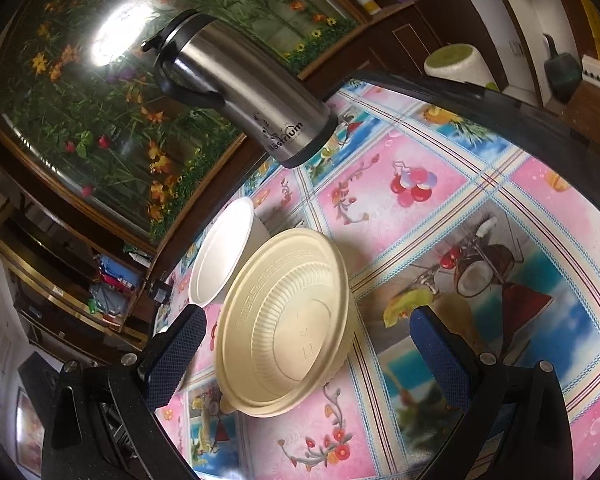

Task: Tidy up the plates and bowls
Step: 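Grasp the beige disposable bowl rim with the right tool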

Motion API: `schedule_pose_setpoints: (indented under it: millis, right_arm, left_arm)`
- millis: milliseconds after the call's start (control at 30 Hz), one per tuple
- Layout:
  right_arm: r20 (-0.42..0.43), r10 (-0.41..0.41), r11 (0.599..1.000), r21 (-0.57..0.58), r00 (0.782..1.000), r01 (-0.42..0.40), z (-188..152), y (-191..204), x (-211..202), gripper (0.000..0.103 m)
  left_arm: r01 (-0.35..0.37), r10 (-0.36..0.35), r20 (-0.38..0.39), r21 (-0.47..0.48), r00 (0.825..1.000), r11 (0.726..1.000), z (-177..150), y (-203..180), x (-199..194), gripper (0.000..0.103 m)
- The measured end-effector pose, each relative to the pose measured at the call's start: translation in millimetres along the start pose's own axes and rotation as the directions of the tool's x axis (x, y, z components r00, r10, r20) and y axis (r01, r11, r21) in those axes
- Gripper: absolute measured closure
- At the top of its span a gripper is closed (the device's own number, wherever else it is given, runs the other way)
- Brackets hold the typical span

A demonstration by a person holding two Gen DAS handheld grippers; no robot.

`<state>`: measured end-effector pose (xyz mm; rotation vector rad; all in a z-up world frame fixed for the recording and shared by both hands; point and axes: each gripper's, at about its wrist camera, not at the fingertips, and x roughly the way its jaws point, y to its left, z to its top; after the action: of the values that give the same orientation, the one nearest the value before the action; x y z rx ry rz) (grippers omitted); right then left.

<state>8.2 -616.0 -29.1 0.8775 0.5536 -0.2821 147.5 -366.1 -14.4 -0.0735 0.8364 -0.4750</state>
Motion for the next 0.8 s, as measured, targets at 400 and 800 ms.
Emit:
schedule_pose_setpoints:
  millis: [400, 800]
  right_arm:
    - [-0.004, 0.094, 0.984, 0.152, 0.996, -0.093, 7.2, -22.3, -4.0, 0.001]
    - [-0.009, 0.048, 0.995, 0.090, 0.999, -0.047, 1.4, -11.7, 6.2, 0.008]
  left_arm:
    - [-0.042, 0.046, -0.089, 0.050, 0.995, 0.998, 1.0, -37.8, 34.8, 0.000]
    - [0.028, -0.018, -0.146, 0.068, 0.989, 0.997, 0.5, -35.8, 42.5, 0.000]
